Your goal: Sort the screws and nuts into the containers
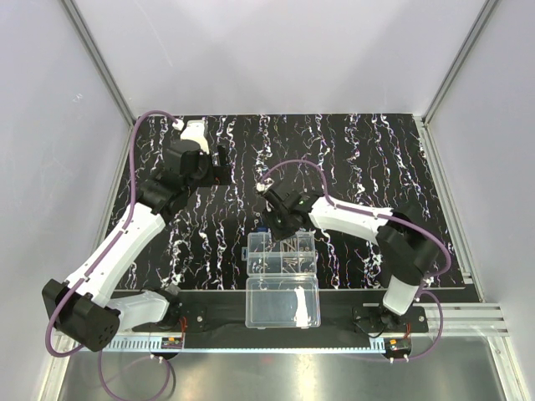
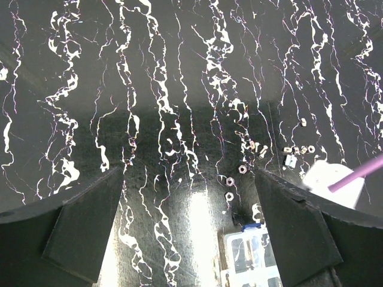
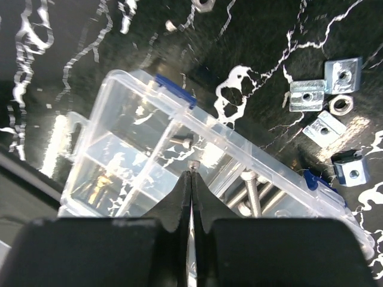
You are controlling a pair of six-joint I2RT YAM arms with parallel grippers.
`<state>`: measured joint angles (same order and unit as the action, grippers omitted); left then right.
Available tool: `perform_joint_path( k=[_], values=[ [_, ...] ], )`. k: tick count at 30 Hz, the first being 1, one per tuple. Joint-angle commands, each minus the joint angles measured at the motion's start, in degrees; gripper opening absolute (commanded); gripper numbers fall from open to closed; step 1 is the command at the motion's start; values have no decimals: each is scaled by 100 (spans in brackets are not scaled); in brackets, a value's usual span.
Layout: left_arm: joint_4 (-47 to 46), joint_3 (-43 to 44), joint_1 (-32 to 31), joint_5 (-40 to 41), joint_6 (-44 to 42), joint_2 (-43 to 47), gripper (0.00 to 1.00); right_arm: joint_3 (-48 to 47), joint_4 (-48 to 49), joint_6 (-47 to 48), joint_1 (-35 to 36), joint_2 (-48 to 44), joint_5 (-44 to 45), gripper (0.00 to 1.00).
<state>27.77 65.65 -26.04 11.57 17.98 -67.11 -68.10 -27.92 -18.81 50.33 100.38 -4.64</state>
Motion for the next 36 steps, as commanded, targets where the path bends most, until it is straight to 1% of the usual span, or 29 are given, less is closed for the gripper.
perform_joint_path(
  k=[1, 3, 4, 6, 7, 10, 12, 13, 14, 15, 16, 17, 18, 21, 23, 27, 36],
  values=[
    [-140, 185, -24, -33, -13, 146, 99, -256, 6, 123, 91, 78, -80, 10],
    [-131, 194, -24, -15, -14, 146, 99, -301, -29, 132, 91, 17, 7, 18],
    [-123, 194, -15, -6, -22, 137, 99, -362, -46, 140, 83, -9, 25, 27],
    [-123, 194, -24, -6, -22, 146, 99, -458, -160, 158, 91, -53, 51, 39],
    [-123, 194, -15, -6, -22, 146, 99, -572, -187, 141, 83, -80, 69, 46],
    [-123, 194, -24, -6, -22, 146, 99, -819, -292, 141, 74, -176, 148, 51],
    [-123, 194, -24, 3, -22, 154, 99, -1107, -415, 53, 65, -142, 437, 56],
    [-114, 194, -24, 12, -31, 155, 99, -1223, -485, 27, 30, -107, 725, 57],
    [-123, 194, -15, 12, -31, 155, 99, -1354, -634, 9, -5, 59, 1102, 58],
    [-123, 194, -24, 20, -31, 155, 99, -1573, -688, -96, -57, 174, 1280, 58],
    [-123, 203, -24, 38, -31, 146, 99, -1680, -740, -184, -275, 271, 1395, 56],
    [-123, 194, -15, 29, -31, 154, 99, -1776, -828, -306, -399, 524, 1422, 54],
    [-123, 194, -24, 47, -40, 155, 99, -1917, -846, -595, -566, 657, 1353, 50],
    [-114, 194, -15, 99, -57, 181, 99, -1936, -663, -992, -963, 1071, 1203, 42],
    [-105, 185, -24, 170, -66, 172, 99, -1962, -531, -1028, -998, 1255, 1237, 42],
    [-105, 194, -24, 187, -75, 163, 99, -2242, -565, -1002, -998, 1519, 1431, 41],
    [-114, 194, -24, 170, -66, 190, 99, -2410, -442, -1072, -998, 1933, 1581, 41]
  ],
)
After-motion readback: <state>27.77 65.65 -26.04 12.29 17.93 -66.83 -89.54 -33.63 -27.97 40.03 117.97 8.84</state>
